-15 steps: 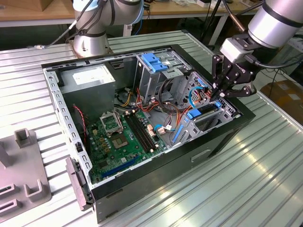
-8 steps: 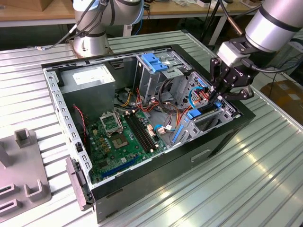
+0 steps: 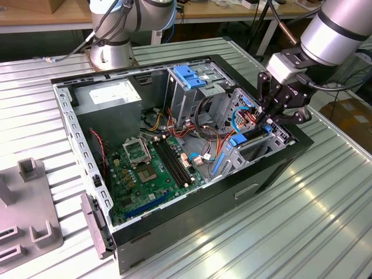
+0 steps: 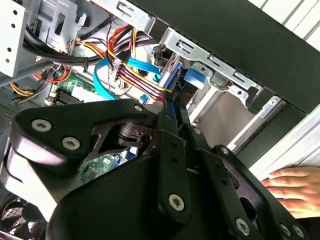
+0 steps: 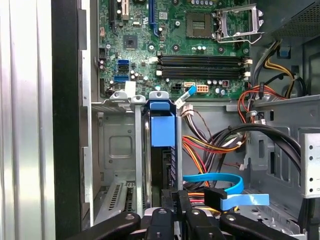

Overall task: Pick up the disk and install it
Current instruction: 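Insert the first disk wire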

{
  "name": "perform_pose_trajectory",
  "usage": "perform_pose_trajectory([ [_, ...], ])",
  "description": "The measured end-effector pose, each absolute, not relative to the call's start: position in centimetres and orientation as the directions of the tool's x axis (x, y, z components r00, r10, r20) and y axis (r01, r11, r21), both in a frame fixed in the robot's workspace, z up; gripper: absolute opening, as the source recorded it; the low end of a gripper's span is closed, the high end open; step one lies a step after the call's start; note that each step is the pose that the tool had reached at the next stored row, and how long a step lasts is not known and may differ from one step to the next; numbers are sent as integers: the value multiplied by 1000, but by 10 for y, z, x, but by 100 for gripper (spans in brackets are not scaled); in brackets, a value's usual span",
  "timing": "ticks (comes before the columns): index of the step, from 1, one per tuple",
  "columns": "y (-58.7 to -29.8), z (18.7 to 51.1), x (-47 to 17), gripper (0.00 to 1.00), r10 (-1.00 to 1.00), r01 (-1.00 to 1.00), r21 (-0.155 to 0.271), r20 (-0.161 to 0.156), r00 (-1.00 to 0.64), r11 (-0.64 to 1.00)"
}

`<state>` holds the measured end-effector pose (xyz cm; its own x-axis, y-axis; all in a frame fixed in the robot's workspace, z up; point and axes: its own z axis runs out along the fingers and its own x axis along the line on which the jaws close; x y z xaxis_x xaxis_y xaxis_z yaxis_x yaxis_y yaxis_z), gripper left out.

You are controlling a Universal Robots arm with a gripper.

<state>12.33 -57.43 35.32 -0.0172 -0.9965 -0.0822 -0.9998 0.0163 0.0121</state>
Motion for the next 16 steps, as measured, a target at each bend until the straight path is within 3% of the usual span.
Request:
perform_pose_trajectory([
  [16, -578, 350, 122, 16, -996, -1000, 13, -82, -17, 16],
])
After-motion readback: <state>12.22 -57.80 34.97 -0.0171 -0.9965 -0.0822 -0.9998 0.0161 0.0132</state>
